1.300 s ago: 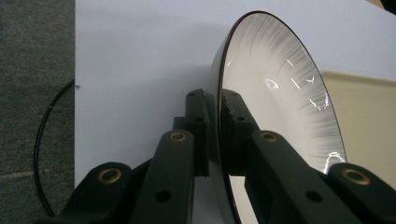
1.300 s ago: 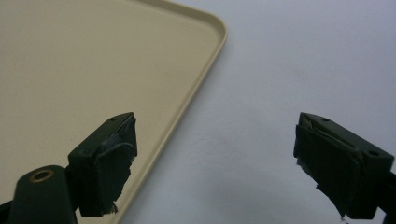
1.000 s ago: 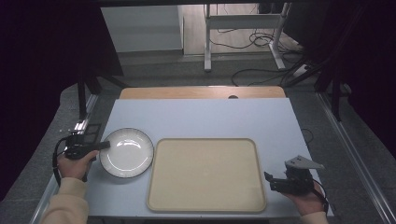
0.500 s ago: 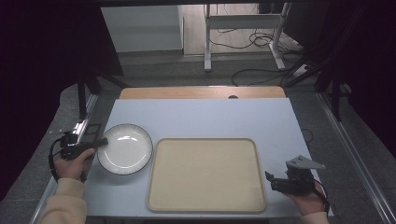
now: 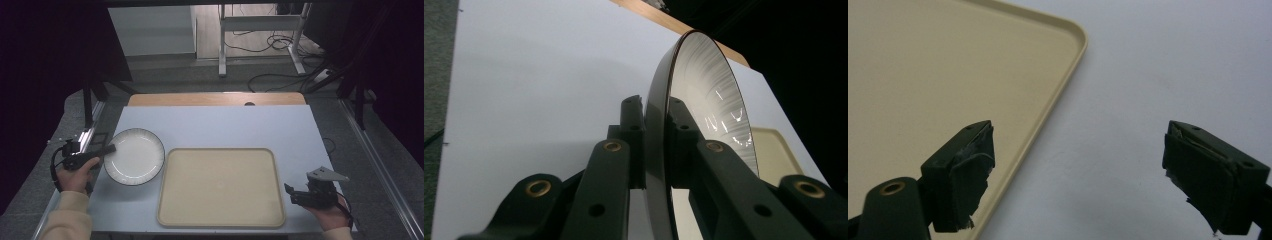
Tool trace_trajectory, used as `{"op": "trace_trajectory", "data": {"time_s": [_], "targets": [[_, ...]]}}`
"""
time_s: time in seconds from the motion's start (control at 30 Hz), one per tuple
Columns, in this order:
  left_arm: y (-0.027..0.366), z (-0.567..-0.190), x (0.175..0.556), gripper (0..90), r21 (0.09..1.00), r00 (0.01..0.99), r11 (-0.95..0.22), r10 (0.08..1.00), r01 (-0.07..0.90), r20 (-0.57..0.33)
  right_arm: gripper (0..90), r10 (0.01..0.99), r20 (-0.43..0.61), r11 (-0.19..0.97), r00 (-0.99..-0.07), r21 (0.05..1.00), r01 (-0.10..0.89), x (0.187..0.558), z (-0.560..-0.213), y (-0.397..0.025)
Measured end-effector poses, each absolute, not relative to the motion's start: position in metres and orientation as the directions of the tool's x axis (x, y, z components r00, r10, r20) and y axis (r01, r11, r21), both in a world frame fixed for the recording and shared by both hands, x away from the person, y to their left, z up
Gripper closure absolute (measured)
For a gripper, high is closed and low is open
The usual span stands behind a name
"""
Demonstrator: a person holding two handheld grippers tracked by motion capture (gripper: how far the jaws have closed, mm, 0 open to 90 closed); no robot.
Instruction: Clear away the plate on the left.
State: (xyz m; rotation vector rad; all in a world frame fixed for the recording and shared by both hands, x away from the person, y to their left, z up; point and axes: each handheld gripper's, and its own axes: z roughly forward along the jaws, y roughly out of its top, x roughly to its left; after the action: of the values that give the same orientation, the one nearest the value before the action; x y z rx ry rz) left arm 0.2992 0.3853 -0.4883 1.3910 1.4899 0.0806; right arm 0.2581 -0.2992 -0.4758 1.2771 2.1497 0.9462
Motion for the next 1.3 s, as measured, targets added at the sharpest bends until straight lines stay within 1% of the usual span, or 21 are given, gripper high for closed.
{"op": "trace_trajectory", "data": {"time_s": [0.27,0.57,0.97,1.3], "targets": [[0.38,-0.482,0.298,81.9,0.656,0.248,0.346,0.729,0.671,-0.638,14.0,0.886,-0.042,0.332,-0.462,0.752,0.569,0.259,-0.476,-0.299],[0.372,-0.477,0.297,81.7,0.671,0.271,0.326,0.733,0.666,-0.624,14.2,0.889,-0.041,0.328,-0.456,0.752,0.571,0.258,-0.476,-0.3],[0.361,-0.472,0.297,81.6,0.677,0.302,0.321,0.713,0.662,-0.633,14.4,0.892,-0.038,0.323,-0.451,0.751,0.576,0.259,-0.476,-0.3],[0.345,-0.468,0.298,81.4,0.678,0.324,0.304,0.702,0.669,-0.634,14.4,0.893,-0.039,0.322,-0.449,0.752,0.575,0.259,-0.476,-0.3]]}}
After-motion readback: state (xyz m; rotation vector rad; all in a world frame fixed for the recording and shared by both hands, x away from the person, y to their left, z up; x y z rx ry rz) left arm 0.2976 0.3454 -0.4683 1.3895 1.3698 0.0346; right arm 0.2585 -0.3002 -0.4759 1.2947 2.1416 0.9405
